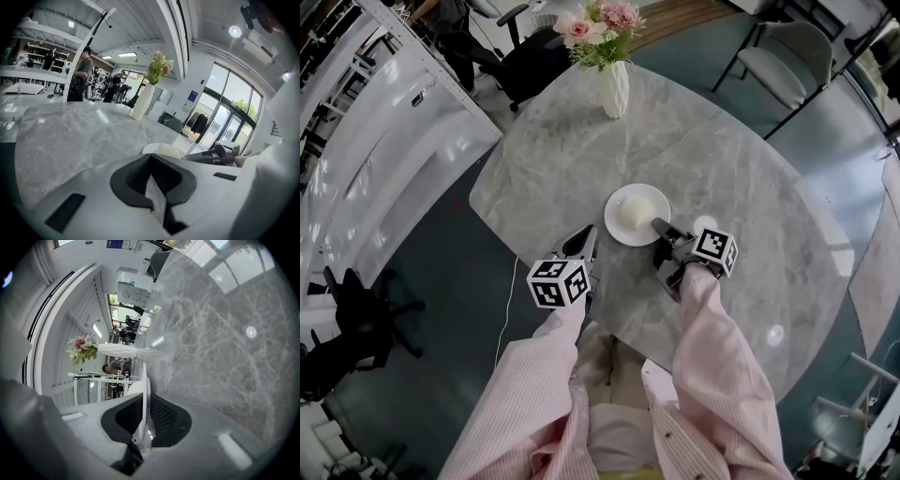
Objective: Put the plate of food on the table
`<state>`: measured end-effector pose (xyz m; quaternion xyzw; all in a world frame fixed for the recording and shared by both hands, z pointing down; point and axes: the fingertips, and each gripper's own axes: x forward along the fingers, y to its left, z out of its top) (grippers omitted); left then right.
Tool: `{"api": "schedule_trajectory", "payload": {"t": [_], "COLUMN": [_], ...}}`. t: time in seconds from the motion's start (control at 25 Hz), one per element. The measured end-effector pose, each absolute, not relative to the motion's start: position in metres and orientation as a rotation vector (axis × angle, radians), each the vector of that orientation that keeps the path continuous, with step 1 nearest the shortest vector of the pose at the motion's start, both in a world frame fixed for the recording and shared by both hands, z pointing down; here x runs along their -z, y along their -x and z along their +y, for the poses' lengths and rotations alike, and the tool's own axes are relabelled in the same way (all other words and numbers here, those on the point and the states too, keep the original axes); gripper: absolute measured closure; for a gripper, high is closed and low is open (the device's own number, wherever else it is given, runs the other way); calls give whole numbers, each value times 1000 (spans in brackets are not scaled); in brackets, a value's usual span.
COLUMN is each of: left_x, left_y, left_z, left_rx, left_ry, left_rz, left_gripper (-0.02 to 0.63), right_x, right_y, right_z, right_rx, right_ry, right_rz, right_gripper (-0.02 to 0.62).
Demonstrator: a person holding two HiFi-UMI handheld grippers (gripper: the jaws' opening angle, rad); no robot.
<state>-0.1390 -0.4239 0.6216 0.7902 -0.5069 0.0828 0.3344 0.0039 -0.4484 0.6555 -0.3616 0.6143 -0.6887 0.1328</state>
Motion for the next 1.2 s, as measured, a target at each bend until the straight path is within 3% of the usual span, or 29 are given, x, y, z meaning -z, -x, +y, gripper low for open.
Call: {"api": "schedule_trajectory", "payload": {"t": [0.6,0.96,1.2], "left_x": [-623,-617,-614], "left_y": [137,138,138], "left_z": [-424,-426,-427], "left_rx": [-223,-220,-226], "left_ry": [-2056,-2065,-2077], "left_rz": [-1309,-1305,-1301], "left_gripper": [611,611,611], "right_x": [-664,-661,-664], "right_y": [-1,-1,-6], "right_z": [-449,-444,-441], "right_rx": [2032,1959,1935], "right_ry": [1261,1429,1570], "right_rz": [1969,2237,2318], "right_gripper": [552,453,442]}}
